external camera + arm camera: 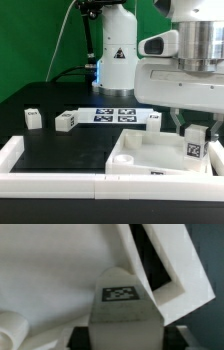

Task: Assemble one leg

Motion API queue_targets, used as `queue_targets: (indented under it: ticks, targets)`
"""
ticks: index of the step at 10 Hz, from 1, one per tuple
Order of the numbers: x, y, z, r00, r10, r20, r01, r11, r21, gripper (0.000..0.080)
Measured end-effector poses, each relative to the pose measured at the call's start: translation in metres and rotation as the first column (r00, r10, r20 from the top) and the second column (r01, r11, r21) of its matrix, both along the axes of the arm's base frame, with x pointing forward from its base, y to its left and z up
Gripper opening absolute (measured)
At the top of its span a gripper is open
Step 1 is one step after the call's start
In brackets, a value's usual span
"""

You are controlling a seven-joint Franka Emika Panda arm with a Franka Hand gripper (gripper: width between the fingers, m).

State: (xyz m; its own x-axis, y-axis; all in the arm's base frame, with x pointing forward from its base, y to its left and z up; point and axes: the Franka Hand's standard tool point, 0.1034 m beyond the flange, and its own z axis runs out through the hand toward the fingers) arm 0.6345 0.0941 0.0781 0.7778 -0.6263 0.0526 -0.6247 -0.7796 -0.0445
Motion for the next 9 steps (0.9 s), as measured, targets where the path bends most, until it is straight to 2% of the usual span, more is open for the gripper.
queue_targets:
  ticks: [2, 4, 5, 6, 7, 9]
  targets:
    - [-0.0014, -0.0095, 0.0006, 0.994, -0.110, -0.007, 0.109, 0.994, -0.018, 0.0303]
    - [-0.0017, -0.0109, -0.0002, 0.993, -0.115, -0.008, 0.115, 0.993, -0.022, 0.0320]
    - [-0.0018, -0.0109, -0.0003, 0.993, -0.116, -0.008, 0.115, 0.993, -0.021, 0.0498]
    - [-0.0019, -0.0108, -0.0004, 0.993, -0.116, -0.009, 0.115, 0.993, -0.021, 0.0498]
    - [-0.0019, -0.0108, -0.0005, 0.993, -0.116, -0.009, 0.115, 0.993, -0.021, 0.0617]
    - [-0.0020, -0.0109, -0.0007, 0.993, -0.116, -0.009, 0.115, 0.993, -0.022, 0.0640]
